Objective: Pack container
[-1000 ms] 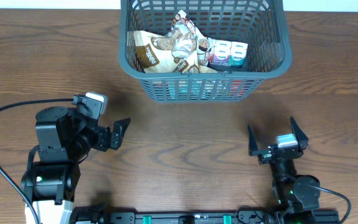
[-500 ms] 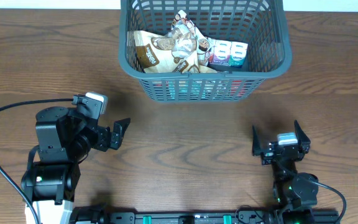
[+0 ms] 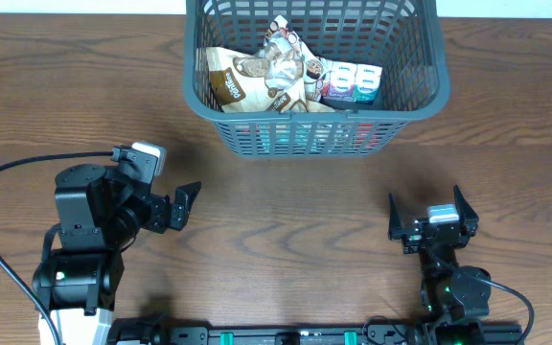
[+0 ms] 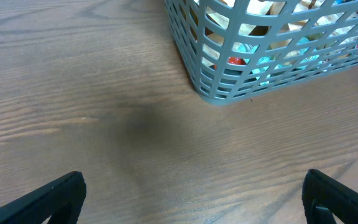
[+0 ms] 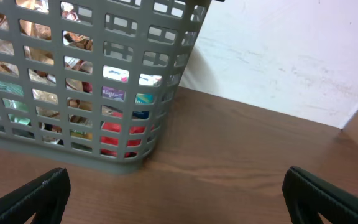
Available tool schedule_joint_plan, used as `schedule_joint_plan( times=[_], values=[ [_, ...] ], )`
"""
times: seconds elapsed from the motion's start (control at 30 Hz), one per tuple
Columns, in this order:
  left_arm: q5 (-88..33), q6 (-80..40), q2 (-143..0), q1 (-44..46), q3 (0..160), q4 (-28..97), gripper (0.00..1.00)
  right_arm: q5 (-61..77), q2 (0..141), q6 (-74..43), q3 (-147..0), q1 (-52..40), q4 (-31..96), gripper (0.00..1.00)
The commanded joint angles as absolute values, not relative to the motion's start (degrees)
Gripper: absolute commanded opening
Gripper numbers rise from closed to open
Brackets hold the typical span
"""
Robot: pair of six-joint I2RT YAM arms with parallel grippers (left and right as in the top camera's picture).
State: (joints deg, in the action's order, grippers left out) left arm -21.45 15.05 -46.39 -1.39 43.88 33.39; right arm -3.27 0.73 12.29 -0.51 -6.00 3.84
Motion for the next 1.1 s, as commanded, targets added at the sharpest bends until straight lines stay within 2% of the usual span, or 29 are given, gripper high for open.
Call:
schedule_joint_plan(
  times=[0.0, 0.47, 0.6, 0.77, 0.87, 1.07],
  values=[
    [-21.19, 15.57, -46.37, -1.15, 43.83, 33.36, 0.99, -3.64, 0.34, 11.20, -0.32, -5.32, 3.99, 0.99],
    [-21.19, 15.57, -45.95, -1.15, 43.83, 33.39, 0.99, -3.64, 0.34, 11.20, -0.32, -5.32, 3.99, 0.99],
    [-18.26, 21.87, -40.64, -1.15, 43.62, 32.97, 0.99, -3.64, 0.34, 11.20, -0.32, -5.32, 3.99, 0.99],
    [-18.02, 32.49, -31.77, -1.15, 40.56, 26.65, 0.99, -3.64, 0.34, 11.20, -0.32, -5.32, 3.99, 0.99],
    [-15.59, 30.50, -26.20, -1.15, 36.23, 18.44, 0.99, -3.64, 0.34, 11.18, -0.32, -5.32, 3.99, 0.99],
    [-6.09, 13.45, -16.47, -1.15, 24.93, 6.28, 0.99, -3.64, 0.34, 11.20, -0.32, -5.32, 3.99, 0.99]
  ],
)
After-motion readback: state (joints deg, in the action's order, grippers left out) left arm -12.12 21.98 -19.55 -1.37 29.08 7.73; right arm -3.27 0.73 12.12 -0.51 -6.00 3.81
